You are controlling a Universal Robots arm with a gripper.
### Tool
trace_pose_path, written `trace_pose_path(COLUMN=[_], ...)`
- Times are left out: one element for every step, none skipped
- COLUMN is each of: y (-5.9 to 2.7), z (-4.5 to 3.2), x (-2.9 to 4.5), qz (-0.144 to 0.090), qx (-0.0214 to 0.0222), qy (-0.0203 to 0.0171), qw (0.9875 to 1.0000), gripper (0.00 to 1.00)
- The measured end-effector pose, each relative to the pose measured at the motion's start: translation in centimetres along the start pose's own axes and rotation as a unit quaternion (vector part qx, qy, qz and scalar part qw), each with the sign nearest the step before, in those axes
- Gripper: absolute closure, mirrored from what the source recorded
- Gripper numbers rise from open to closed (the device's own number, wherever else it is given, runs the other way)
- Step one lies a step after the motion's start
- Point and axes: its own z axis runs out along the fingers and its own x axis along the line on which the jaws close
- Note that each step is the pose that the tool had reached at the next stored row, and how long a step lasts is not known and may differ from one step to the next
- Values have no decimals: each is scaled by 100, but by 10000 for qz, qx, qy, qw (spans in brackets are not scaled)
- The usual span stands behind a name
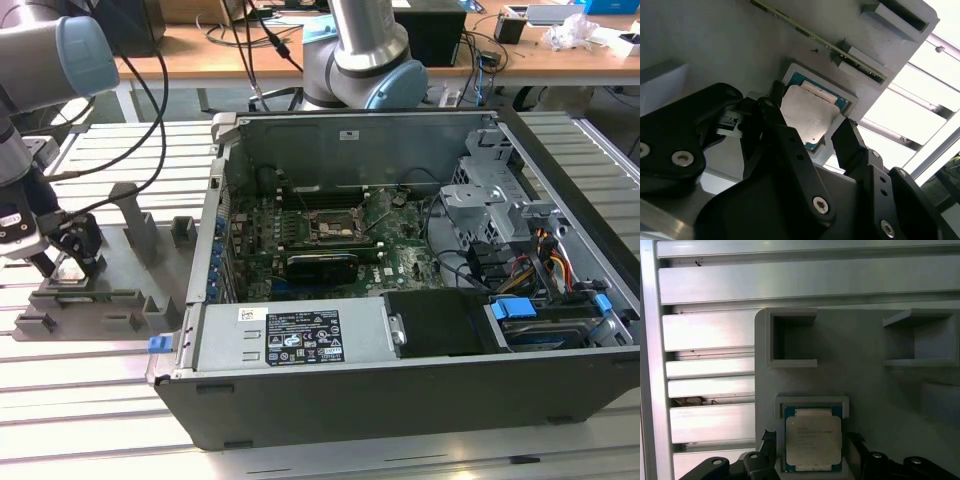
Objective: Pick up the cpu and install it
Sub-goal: 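Pick up the cpu and move it towards the insertion slot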
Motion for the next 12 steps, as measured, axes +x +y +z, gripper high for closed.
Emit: trace_pose_path(y=[0, 0, 1, 1, 1, 1, 1, 1, 2, 1, 0, 0], z=[3, 5, 20, 65, 72, 73, 72, 73, 65, 34, 2, -9], x=[0, 0, 0, 0, 1, 1, 1, 1, 0, -1, -1, -1], qz=[0, 0, 0, 0, 0, 0, 0, 0, 0, 0, -1, 0], qx=[0, -1, -1, 2, 2, 2, 3, 3, 2, 2, 3, 2], qy=[-1, 0, -1, -2, -1, 0, 0, 0, -2, -2, -1, -1], qw=[10000, 10000, 10000, 10000, 10000, 10000, 10000, 10000, 10000, 10000, 10000, 10000], gripper=[34, 34, 34, 34, 34, 34, 34, 34, 34, 34, 34, 34])
